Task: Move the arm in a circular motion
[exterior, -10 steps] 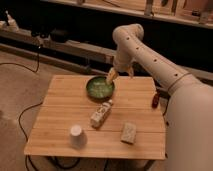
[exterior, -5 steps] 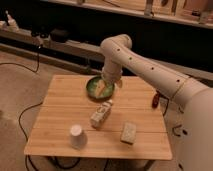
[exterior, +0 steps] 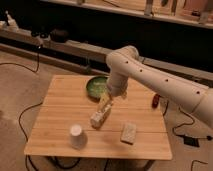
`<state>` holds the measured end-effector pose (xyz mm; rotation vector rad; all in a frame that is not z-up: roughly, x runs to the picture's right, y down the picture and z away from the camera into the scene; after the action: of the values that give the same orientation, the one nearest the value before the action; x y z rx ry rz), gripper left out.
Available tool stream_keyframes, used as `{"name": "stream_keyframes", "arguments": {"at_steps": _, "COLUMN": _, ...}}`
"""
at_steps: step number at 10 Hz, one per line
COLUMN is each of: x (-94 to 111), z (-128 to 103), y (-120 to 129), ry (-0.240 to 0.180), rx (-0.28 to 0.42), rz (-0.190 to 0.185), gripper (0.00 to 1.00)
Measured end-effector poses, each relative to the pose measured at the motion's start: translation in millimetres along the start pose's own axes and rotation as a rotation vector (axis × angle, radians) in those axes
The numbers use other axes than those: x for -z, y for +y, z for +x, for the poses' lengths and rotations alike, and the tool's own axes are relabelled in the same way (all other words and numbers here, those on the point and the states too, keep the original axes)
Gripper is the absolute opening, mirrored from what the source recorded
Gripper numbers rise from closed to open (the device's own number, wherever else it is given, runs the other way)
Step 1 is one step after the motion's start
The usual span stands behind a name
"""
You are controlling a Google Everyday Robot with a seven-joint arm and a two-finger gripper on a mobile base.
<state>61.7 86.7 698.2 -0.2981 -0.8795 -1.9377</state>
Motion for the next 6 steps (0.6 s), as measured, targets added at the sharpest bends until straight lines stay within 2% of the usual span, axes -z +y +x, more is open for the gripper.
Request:
{"name": "stream_keyframes", "arguments": {"at_steps": 2, "x": 1.5, "z": -43.7, "y": 6.0, "ry": -0.006, "rx": -0.031, "rz": 0.032, "gripper": 0.80}}
{"name": "stream_keyframes", "arguments": {"at_steps": 4, "x": 1.8, "z": -87.8, "y": 25.0, "ry": -0.015, "rx": -0.105, "rz": 0.058, "gripper": 0.80}}
{"name": "stream_keyframes", "arguments": {"at_steps": 5, "x": 1.9, "z": -96.5, "y": 30.3, "ry": -0.017, "rx": -0.124, "rz": 0.062, "gripper": 0.80}}
{"name": "stream_keyframes", "arguments": {"at_steps": 6, "x": 4.5, "z": -111.9, "y": 47.6, "ry": -0.012, "rx": -0.178, "rz": 0.065, "gripper": 0.80}}
